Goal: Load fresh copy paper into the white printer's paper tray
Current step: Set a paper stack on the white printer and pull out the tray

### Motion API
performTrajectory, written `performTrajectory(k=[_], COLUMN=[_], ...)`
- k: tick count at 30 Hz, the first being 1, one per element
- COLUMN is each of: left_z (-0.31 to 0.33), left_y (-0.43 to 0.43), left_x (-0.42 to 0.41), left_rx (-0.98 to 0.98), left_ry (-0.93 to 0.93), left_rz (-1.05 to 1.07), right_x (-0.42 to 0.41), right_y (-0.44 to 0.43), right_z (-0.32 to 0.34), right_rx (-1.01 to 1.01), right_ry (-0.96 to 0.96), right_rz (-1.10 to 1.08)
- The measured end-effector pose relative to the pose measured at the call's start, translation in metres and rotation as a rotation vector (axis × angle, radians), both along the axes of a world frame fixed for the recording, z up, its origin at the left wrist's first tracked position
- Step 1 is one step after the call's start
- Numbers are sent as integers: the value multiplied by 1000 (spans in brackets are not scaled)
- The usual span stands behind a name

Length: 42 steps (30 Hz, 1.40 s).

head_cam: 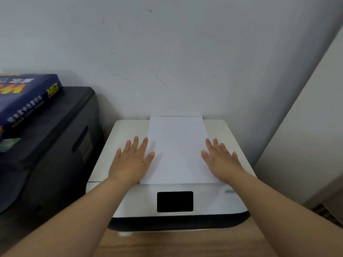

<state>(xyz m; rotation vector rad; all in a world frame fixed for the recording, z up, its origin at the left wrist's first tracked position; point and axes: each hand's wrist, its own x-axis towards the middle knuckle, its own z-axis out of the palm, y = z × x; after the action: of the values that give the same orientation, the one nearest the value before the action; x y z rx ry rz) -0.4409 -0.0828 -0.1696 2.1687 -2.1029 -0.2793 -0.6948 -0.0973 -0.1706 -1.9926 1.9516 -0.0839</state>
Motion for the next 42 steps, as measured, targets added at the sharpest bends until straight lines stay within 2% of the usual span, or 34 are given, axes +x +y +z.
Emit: performTrajectory(k=[6, 12, 14, 15, 17, 20, 21, 23, 25, 29, 33, 42], left_z=[-21, -59, -74, -80, -84, -90, -93, -96, -97, -101, -109, -117], left_y=[74, 149, 171, 183, 202, 209, 207, 198, 187, 162, 152, 154], left_x=[15, 11, 4, -2, -18, -47, -54, -66, -72, -76, -77, -78], left_rx=[-245, -293, -367, -391, -303, 38, 116, 175, 172, 146, 76, 36], left_ry=[-3, -27, 59, 157, 484, 1253, 1428, 1614, 1729, 1835, 1844, 1867], left_rz=[-133, -186, -233, -213, -9, 512, 639, 751, 787, 821, 882, 855], right_x=[-6, 14, 26, 33, 49, 76, 83, 91, 95, 96, 94, 97], right_y=[74, 150, 172, 184, 204, 214, 213, 206, 194, 173, 163, 165], right_z=[-7, -49, -63, -69, -81, -88, -89, -87, -87, -96, -104, -107], right_rx=[-242, -308, -337, -350, -325, -46, 40, 133, 175, 158, 106, 82], right_ry=[69, -65, -216, -342, -668, -1205, -1369, -1537, -1578, -1632, -1682, -1730], right_rz=[119, 59, 16, -42, -295, -702, -808, -943, -1002, -1005, -1032, -1076])
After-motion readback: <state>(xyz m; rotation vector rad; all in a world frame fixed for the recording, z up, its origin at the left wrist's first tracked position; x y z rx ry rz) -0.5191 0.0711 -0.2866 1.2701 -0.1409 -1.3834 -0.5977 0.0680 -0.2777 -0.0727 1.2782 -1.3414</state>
